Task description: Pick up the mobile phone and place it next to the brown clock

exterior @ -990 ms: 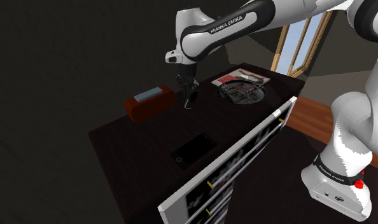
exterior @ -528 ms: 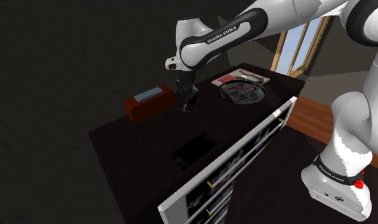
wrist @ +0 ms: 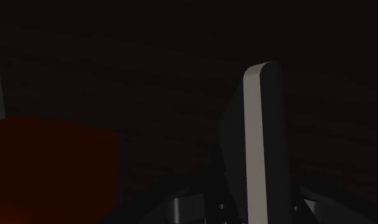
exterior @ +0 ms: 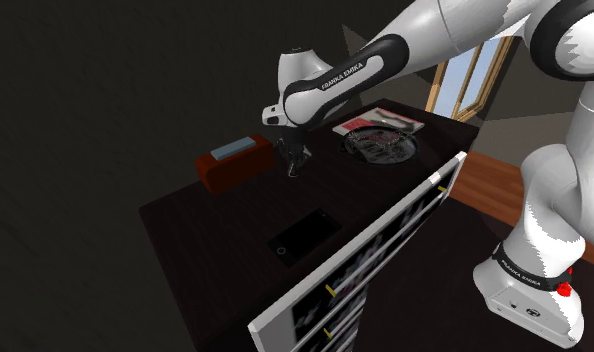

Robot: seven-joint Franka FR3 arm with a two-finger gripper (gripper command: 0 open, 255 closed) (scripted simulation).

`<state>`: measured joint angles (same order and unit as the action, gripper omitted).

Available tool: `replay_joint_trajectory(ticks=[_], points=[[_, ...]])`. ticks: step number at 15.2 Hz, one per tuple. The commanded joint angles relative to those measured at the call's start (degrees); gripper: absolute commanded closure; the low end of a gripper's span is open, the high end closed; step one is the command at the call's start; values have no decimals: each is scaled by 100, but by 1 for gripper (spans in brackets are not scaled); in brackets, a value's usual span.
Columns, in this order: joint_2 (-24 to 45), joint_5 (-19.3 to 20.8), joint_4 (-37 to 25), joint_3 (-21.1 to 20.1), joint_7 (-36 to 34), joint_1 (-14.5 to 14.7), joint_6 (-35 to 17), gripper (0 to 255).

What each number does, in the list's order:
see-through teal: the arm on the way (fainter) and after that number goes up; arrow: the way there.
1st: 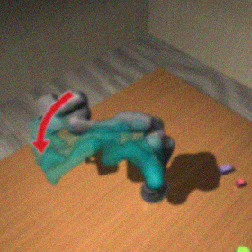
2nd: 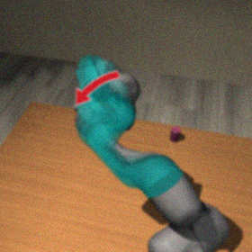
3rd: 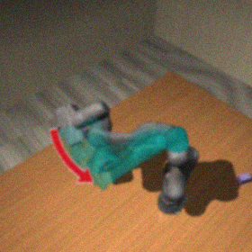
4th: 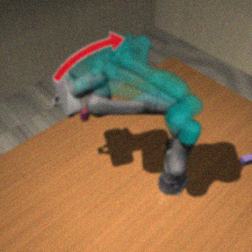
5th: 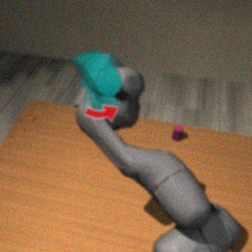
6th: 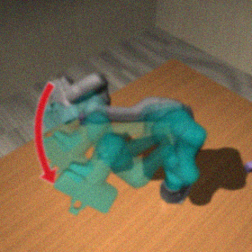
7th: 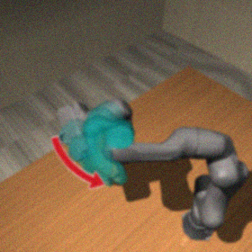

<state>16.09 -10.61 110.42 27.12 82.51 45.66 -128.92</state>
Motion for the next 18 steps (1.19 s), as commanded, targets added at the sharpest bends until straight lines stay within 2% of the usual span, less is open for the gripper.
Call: replay_joint_trajectory(ticks=[1,9,10,15,18], points=[[152,-76,129,-27,51,-29,-173,255],[152,-75,129,-29,50,-31,-173,255],[139,-67,138,-29,36,-21,-171,0],[152,-76,129,-28,51,-31,-173,0],[-188,153,-39,60,-98,41,293,0]])
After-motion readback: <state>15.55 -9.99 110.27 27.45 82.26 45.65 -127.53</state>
